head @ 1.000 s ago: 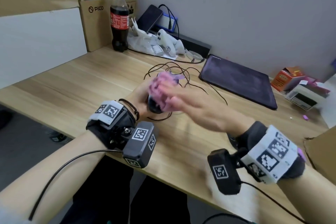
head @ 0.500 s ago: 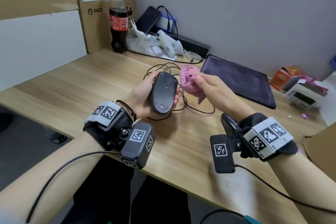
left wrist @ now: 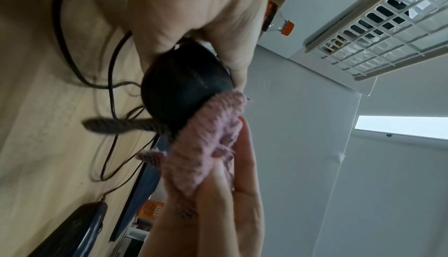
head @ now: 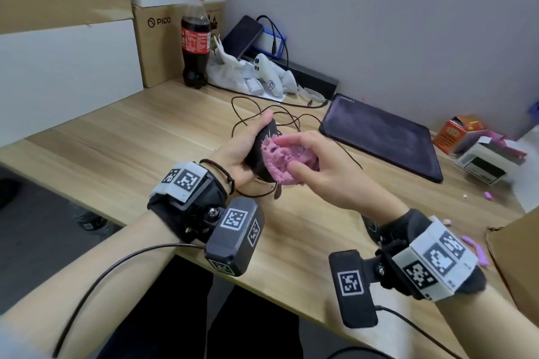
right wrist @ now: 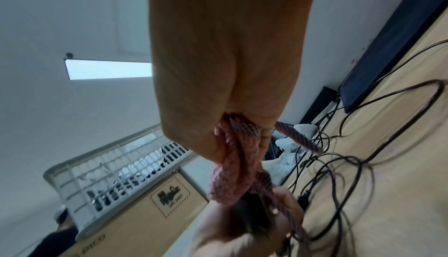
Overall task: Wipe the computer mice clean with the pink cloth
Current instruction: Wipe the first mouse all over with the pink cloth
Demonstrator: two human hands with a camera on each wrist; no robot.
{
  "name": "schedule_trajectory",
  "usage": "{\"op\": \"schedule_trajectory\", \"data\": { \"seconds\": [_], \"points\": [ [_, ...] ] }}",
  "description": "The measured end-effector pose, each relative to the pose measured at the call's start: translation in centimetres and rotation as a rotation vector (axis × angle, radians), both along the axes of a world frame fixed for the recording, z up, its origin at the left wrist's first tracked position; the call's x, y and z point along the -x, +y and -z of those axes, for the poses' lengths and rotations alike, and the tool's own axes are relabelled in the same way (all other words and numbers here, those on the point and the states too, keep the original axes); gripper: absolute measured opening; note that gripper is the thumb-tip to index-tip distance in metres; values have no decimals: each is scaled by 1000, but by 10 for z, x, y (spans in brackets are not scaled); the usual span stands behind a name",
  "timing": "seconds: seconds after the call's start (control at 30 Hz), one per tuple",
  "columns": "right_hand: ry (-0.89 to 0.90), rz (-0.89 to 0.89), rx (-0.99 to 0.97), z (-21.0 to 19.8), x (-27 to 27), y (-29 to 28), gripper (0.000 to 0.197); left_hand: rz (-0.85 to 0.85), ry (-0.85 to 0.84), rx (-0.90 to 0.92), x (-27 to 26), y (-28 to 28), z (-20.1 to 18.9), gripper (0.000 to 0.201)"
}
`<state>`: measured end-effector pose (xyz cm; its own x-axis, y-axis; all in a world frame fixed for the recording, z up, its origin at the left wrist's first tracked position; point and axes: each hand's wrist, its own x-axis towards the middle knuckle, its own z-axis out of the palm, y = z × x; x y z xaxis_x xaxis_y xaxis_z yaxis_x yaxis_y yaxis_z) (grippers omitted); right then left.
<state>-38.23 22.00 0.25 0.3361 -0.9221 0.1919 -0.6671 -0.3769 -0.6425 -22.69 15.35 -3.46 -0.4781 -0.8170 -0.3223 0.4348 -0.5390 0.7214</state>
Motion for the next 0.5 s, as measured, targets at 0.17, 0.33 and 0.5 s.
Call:
{"op": "schedule_trajectory", "data": {
  "seconds": [0.17,0.33,0.5],
  "points": [
    [-10,154,17,11,9,-6,23,-74,98,-12,1,5,2,64],
    [-21,162,-15,17,15,-5,27,-22,85,102,5,11,0,67],
    [-57,167,-30,13,19,-6,17,-20,21,125,5,8,8,75]
  ]
}}
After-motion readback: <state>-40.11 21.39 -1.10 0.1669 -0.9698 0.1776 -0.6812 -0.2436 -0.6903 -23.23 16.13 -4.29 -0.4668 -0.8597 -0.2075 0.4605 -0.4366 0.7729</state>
